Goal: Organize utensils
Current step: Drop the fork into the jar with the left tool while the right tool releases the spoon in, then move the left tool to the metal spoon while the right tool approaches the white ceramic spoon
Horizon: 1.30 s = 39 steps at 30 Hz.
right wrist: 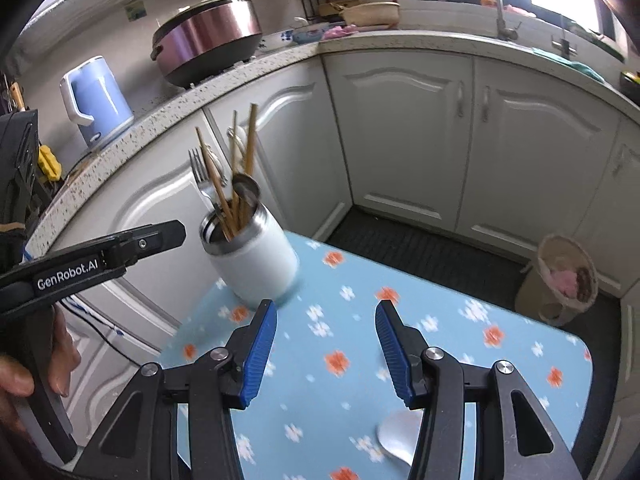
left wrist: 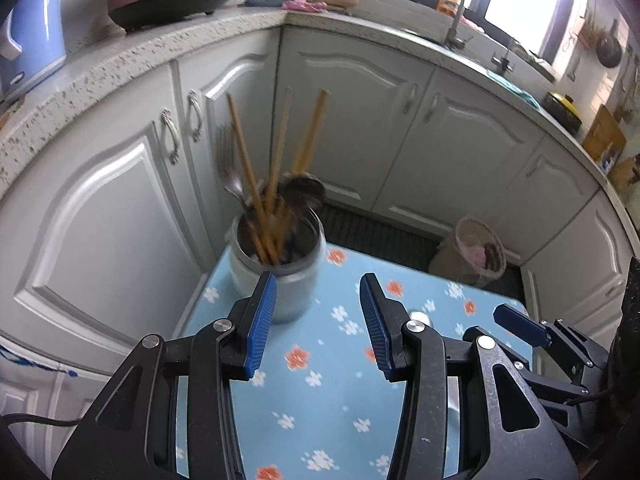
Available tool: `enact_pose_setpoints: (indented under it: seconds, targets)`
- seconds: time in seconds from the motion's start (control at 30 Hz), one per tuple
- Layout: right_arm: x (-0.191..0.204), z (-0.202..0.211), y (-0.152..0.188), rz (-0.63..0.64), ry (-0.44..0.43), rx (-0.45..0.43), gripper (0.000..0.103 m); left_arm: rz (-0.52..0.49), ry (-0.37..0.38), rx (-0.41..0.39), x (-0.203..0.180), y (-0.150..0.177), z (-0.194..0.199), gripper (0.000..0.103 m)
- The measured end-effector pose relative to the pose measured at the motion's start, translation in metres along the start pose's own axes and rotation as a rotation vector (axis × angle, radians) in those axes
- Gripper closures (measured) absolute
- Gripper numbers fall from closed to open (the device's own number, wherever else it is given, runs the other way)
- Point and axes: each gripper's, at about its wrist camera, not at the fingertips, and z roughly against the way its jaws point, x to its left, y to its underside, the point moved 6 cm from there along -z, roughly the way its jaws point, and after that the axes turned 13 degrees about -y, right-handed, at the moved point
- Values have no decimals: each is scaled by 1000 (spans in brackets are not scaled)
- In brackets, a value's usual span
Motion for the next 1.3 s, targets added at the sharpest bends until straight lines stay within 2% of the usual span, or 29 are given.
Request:
enact_pose_setpoints:
  seconds: [0.1,0.23,0.33,0.5,0.63,0.77,0.93,1.1,1.23,1.3]
  targets:
    - [-16,13,17,-19,23,7,54,-17,21,27,-13,17,0,60]
    - [-39,28,46,-43,51,37,54,-34,63,67,-33,37,-3,52]
    - [-57,34,71,-73,61,68,54,-48,91,115,-49,54,-12,51]
    - [-74,26,112,-90,55,124,54,-34,140,229,-67,74,-37,51]
    - [-72,4,135,-37,44,191,53,-22,143,275,-72,83,-49,51]
    - [-64,-20,141,48,54,243,47,-5,141,302,-69,88,-59,51]
    - [-64,-42,136,117,67,277,47,21,132,316,-56,87,-67,51]
    - [-64,-55,136,130,54,323,47,33,132,333,-48,90,-74,51]
    - [-45,-55,148,112,-19,367,47,44,135,340,-46,88,-78,51]
    - [-41,-53,151,119,-10,360,47,51,139,341,-46,87,-79,51]
